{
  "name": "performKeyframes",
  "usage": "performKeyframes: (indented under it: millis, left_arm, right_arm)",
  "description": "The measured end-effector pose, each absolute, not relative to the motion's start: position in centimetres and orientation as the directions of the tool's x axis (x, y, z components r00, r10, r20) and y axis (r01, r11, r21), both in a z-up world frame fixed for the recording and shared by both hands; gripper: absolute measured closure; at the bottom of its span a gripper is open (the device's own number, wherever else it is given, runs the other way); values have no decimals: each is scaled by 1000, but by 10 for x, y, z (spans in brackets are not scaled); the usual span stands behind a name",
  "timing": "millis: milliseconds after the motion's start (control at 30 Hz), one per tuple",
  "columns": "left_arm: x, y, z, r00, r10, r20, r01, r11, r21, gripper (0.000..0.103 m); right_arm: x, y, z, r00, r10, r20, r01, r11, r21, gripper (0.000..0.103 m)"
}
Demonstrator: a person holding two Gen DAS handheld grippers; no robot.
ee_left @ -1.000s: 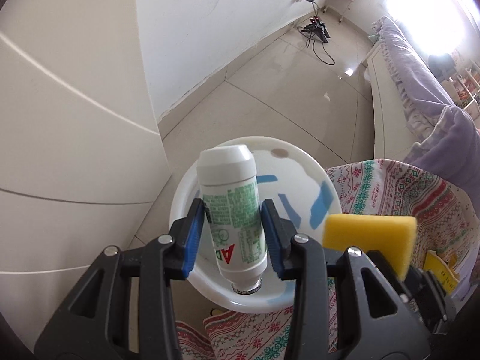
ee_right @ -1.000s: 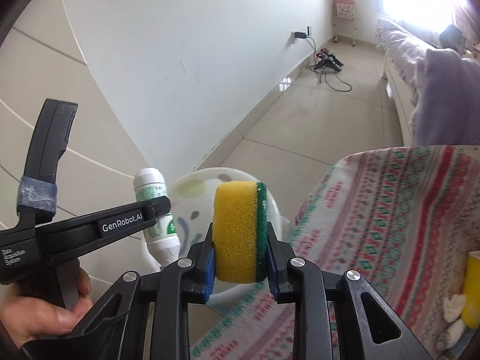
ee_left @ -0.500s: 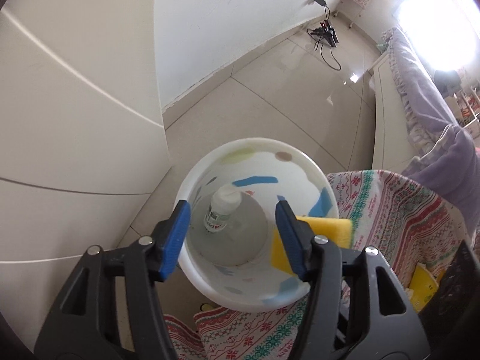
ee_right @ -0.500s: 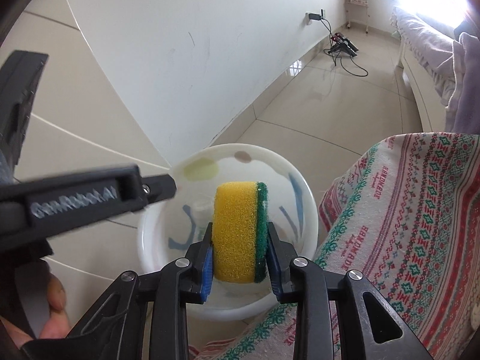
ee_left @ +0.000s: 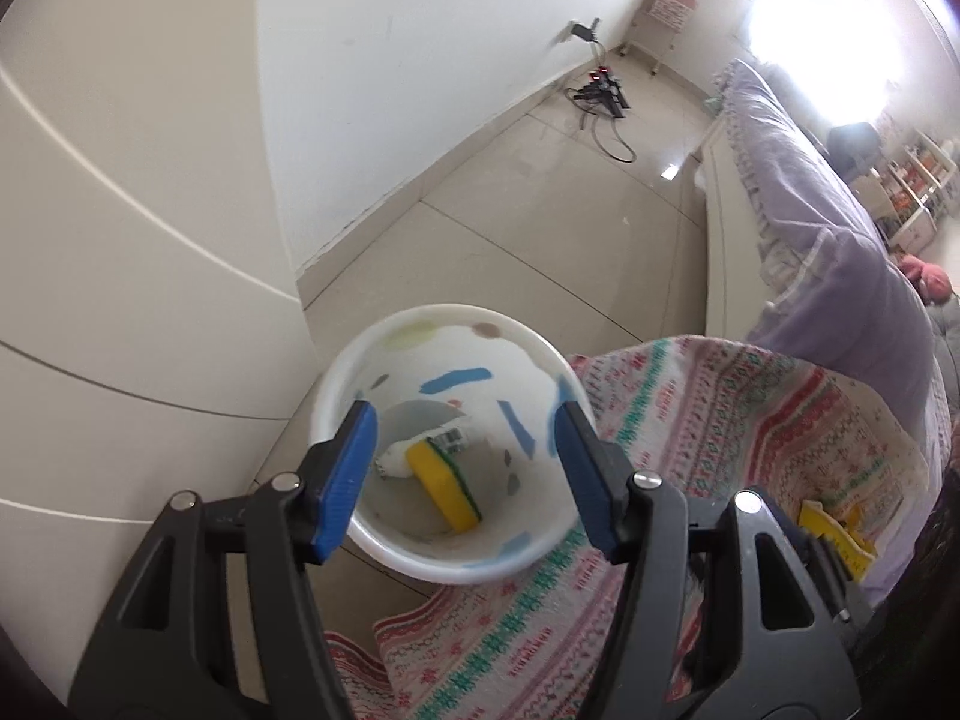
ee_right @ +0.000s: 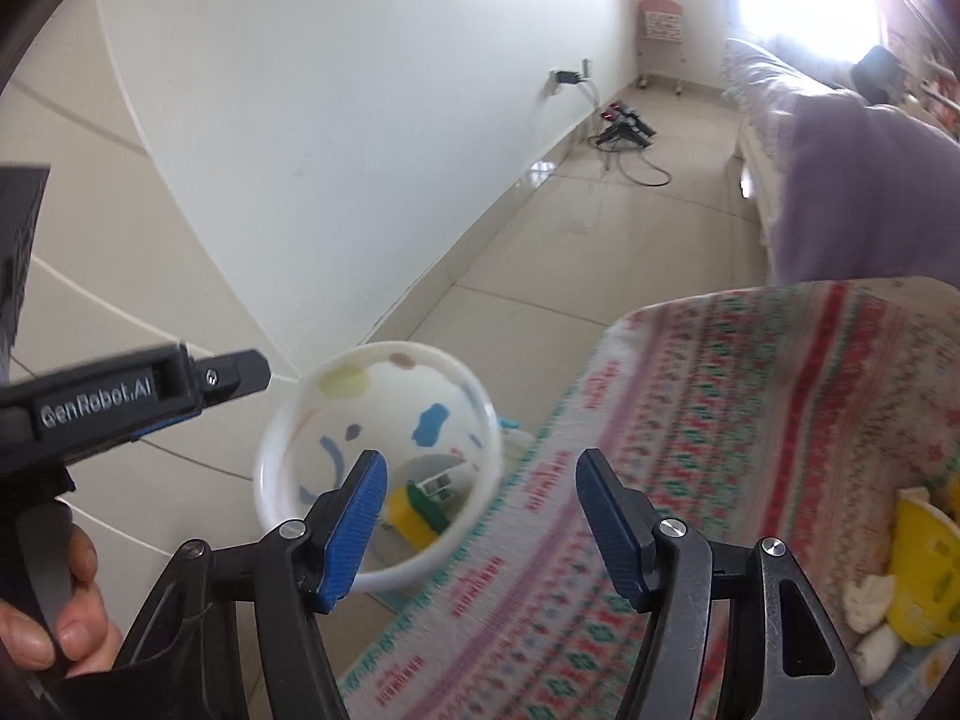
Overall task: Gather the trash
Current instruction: 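Move both tools back over the trash pile on the bed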
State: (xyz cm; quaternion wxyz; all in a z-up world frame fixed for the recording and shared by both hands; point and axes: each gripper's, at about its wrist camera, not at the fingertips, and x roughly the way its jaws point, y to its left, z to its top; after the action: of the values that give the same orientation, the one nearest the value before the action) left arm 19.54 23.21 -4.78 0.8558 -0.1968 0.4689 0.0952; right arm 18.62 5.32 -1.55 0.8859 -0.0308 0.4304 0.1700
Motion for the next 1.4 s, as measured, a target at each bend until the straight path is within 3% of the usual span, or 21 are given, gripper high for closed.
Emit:
performKeyframes:
  millis: [667,1133,1400]
  left_arm:
    - [158,35,-7,543,-262,-798,82,962,-260,28]
    - [157,-65,-24,446,-371,-815,186,929,-321,23]
    - [173,-94,-43,436,-347,-830,166,938,-305,22]
  right_arm:
    - [91,-173,83,680,97,-727,-12,992,122,30]
    - [65,-291,55,641,35,-766,201,956,212,28]
    - [61,-322,35,584,-8,-811,273,944,187,28]
